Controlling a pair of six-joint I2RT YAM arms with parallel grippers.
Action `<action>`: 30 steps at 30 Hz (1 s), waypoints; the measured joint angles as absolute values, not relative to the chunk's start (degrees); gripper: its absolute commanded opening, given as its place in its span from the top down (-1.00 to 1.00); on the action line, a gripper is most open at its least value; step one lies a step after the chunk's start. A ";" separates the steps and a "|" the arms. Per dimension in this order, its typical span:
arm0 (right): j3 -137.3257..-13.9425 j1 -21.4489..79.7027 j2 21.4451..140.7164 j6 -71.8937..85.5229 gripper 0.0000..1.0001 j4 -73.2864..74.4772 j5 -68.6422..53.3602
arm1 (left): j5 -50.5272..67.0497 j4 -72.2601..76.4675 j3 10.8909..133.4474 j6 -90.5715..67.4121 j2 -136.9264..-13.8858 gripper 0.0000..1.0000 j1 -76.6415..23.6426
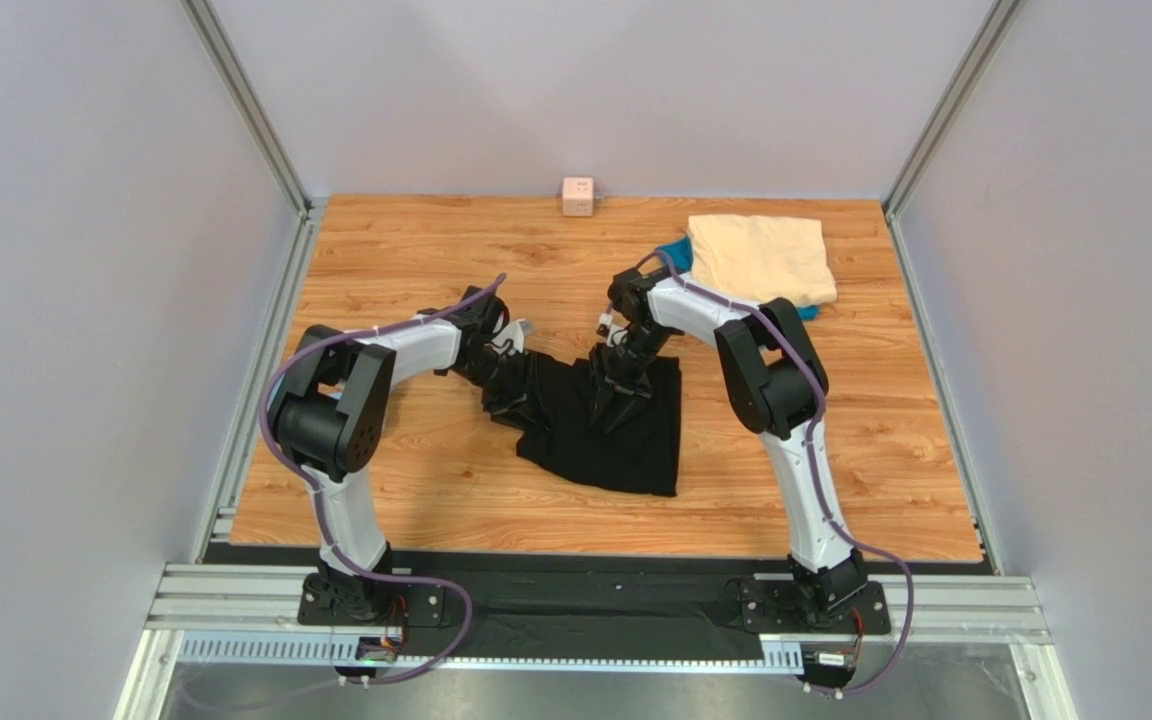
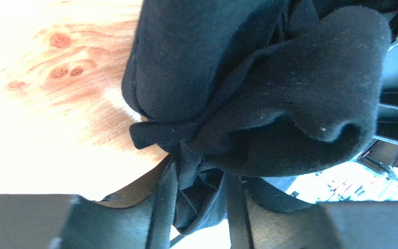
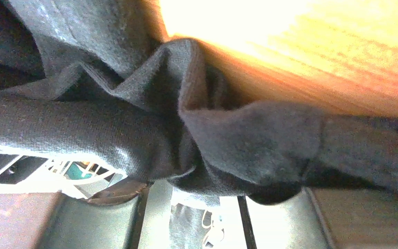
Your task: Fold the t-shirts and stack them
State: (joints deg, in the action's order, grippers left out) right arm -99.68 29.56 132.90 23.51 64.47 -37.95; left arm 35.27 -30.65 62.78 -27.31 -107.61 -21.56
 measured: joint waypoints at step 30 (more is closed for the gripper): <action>-64.82 19.25 102.98 21.17 -0.41 53.23 -16.10 | 29.67 -36.80 62.28 -23.49 -106.04 0.60 -19.70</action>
State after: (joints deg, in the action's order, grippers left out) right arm -64.82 19.25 102.98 21.17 53.23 -16.10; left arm 29.67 -36.80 62.28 -23.49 -106.04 -19.70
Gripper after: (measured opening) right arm 0.705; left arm 0.204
